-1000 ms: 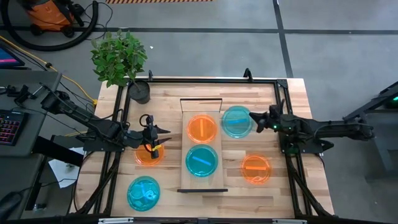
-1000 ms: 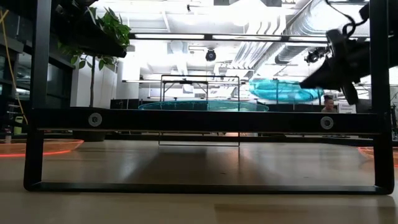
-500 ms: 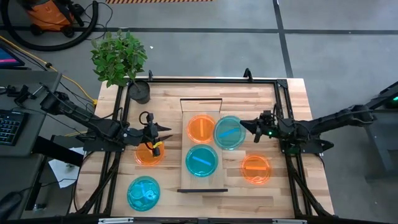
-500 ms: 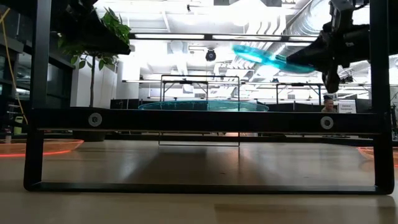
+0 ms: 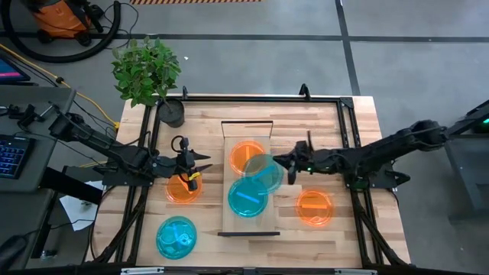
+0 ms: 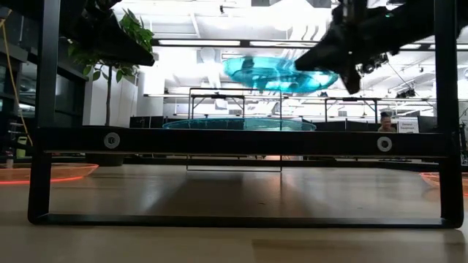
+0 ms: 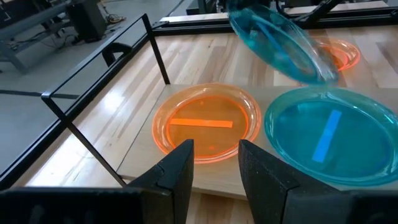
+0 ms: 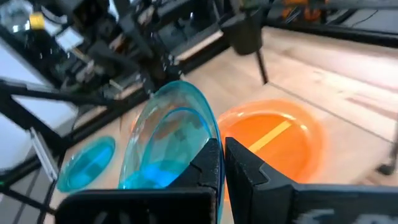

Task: Place and stack plates onto a shelf
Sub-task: Stack the right blue plate on top of the other blue plate on the shelf

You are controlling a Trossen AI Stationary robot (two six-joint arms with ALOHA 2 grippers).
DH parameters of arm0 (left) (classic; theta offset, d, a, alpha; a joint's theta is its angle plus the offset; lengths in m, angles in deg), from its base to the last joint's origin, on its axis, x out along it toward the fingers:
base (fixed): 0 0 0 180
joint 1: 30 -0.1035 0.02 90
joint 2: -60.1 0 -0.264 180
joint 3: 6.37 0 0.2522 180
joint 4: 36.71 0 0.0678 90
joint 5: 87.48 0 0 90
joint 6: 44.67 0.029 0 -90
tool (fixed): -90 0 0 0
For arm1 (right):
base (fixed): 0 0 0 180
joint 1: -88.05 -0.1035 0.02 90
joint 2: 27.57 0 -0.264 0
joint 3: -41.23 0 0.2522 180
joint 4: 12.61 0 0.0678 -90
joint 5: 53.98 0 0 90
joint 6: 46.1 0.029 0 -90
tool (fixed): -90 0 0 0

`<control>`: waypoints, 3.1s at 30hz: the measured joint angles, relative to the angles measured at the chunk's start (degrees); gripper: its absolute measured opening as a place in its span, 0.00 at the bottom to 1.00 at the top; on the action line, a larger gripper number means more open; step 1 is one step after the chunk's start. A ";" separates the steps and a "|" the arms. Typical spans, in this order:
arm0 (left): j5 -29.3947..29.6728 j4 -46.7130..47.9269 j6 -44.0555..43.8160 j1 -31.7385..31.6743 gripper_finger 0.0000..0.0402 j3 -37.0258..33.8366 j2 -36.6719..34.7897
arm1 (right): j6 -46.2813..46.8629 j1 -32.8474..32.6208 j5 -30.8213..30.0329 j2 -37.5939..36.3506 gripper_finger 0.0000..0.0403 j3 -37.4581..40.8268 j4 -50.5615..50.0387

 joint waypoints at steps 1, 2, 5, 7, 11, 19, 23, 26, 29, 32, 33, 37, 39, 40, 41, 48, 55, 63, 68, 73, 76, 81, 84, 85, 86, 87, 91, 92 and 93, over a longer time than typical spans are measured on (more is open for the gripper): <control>-0.02 0.00 -0.13 0.00 0.29 0.00 0.00 | -0.16 0.00 0.49 1.60 0.00 -1.15 -0.21; -0.02 0.02 -0.39 0.00 0.29 0.00 0.00 | -0.17 0.00 1.36 3.14 0.00 -2.33 -0.53; -0.02 0.07 -0.44 0.00 0.29 0.00 0.00 | -0.75 0.02 3.18 7.29 0.00 -5.42 -1.37; -0.02 0.07 -0.44 0.00 0.29 0.00 0.00 | -1.32 0.02 4.89 9.74 0.00 -7.39 -1.33; -0.02 0.09 -0.44 0.00 0.29 0.00 0.00 | -2.49 0.04 7.10 13.70 0.00 -10.53 -1.31; -0.04 0.09 -0.44 0.02 0.29 0.00 0.00 | -3.58 0.15 8.87 17.46 0.00 -12.85 -2.49; -0.04 0.09 -0.44 0.02 0.29 0.00 0.00 | -3.57 0.15 10.52 17.51 0.00 -12.90 -2.61; -0.04 0.09 -0.46 0.02 0.29 0.00 0.00 | -3.58 0.15 10.60 17.51 0.00 -12.90 -2.62; -0.05 0.08 -0.48 0.02 0.29 0.00 0.00 | -3.58 0.15 10.60 17.64 0.00 -12.90 -2.62; -0.07 0.09 -0.57 0.02 0.29 0.00 0.00 | -3.96 0.13 10.64 17.71 0.00 -12.90 -2.74; -0.06 0.09 -0.56 0.02 0.29 0.00 0.00 | -4.46 0.11 10.65 17.71 0.00 -12.90 -2.73; -0.04 0.10 -0.52 0.02 0.29 0.00 0.00 | -4.93 0.11 10.95 17.71 0.00 -12.90 -2.73; -0.07 0.09 -0.52 0.02 0.29 0.00 0.00 | -5.08 0.11 11.16 17.71 0.00 -12.90 -2.71; -0.07 0.09 -0.52 0.02 0.29 0.00 0.00 | -5.09 0.11 11.47 17.71 0.00 -12.90 -2.69; -0.06 0.09 -0.52 0.02 0.29 0.00 0.00 | -5.09 0.09 11.52 17.71 0.00 -12.90 -2.69; -0.87 0.09 -1.57 0.02 0.29 0.00 0.00 | -6.17 -0.76 11.56 17.71 0.13 -12.90 -2.64; -0.87 0.04 2.35 0.02 0.29 0.00 0.00 | -8.61 -0.71 11.58 17.71 0.32 -12.90 -2.40; -0.88 0.07 -1.40 0.02 0.29 -0.02 0.00 | -9.18 -0.78 13.68 17.71 0.43 -12.90 -2.07; -0.89 0.07 -0.80 0.02 0.29 -0.02 0.00 | -8.55 -0.72 13.79 17.71 0.44 -12.90 -3.31; -0.90 0.07 2.47 0.02 0.29 -0.04 0.00 | -7.09 1.32 13.79 17.51 0.44 -12.90 -9.61; -0.88 0.07 2.49 0.00 0.29 -0.04 0.00 | -5.96 1.98 13.73 17.51 0.44 -12.90 -11.90; -0.90 0.04 1.92 0.00 0.29 -0.04 0.00 | -4.51 2.03 13.95 17.47 0.35 -12.90 -15.90; -0.87 0.04 1.68 0.00 0.29 -0.04 0.00 | -3.38 2.16 12.51 17.45 0.22 -12.90 -18.42; -0.87 -0.02 2.07 0.00 0.29 -0.04 0.00 | -3.39 2.28 12.42 17.47 0.16 -12.90 -18.82; -0.87 -0.09 2.49 0.00 0.29 -0.04 0.00 | -3.42 2.43 12.46 17.47 0.10 -12.90 -18.88; -0.87 -0.15 2.50 0.02 0.29 -0.04 0.00 | -3.66 2.61 12.53 17.46 0.05 -12.90 -18.87; -0.87 -0.33 2.49 0.00 0.29 -0.04 0.00 | -4.43 2.80 13.39 17.46 0.04 -12.90 -18.97; -0.87 -0.35 2.47 0.02 0.29 -0.04 0.00 | -4.52 2.69 14.36 17.47 0.03 -12.90 -19.09; -0.87 -0.39 2.47 0.00 0.29 -0.04 0.00 | -4.78 2.45 15.38 17.50 0.02 -12.90 -19.12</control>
